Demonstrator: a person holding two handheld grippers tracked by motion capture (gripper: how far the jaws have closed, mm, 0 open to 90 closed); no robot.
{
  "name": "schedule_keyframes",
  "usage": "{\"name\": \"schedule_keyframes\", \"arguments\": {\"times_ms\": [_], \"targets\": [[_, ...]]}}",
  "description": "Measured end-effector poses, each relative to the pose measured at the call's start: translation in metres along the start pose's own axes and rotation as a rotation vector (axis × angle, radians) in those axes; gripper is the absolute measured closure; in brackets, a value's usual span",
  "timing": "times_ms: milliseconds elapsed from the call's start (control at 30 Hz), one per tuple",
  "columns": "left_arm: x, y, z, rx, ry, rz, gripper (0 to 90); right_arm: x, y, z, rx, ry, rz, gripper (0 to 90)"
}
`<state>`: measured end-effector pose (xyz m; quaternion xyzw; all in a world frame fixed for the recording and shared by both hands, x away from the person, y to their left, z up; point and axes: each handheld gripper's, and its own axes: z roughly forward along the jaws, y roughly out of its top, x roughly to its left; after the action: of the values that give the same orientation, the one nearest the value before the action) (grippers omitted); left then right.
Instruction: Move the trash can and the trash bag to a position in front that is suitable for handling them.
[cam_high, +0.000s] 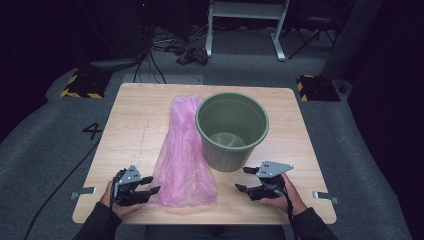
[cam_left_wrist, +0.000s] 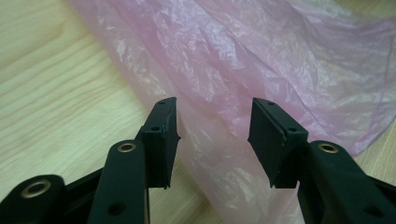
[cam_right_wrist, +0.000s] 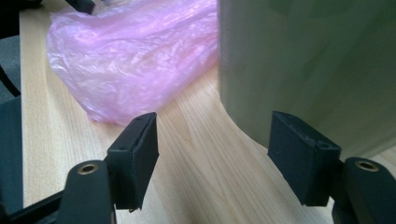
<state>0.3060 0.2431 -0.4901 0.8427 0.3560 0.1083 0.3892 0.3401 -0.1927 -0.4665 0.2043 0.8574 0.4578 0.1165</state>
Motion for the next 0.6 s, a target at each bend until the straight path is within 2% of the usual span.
{"name": "schedule_keyframes", "arguments": {"times_ms": [167, 300, 433, 600], "targets": [[-0.011, 0.004, 0.015, 0.029, -0.032, 0.019, 54.4, 0.008, 0.003, 0.004, 0.000, 0.025, -0.012, 33.7], [-0.025, 0.010, 0.024, 0.040, -0.048, 0.053, 54.9, 0.015, 0.005, 0.009, 0.008, 0.041, -0.027, 32.8], [-0.038, 0.018, 0.035, 0.036, -0.053, 0.070, 55.4, 0.019, 0.006, 0.012, 0.017, 0.056, -0.032, 30.6], [-0.052, 0.027, 0.048, 0.031, -0.081, 0.096, 55.9, 0.019, 0.005, 0.016, 0.026, 0.058, -0.015, 29.7]]}}
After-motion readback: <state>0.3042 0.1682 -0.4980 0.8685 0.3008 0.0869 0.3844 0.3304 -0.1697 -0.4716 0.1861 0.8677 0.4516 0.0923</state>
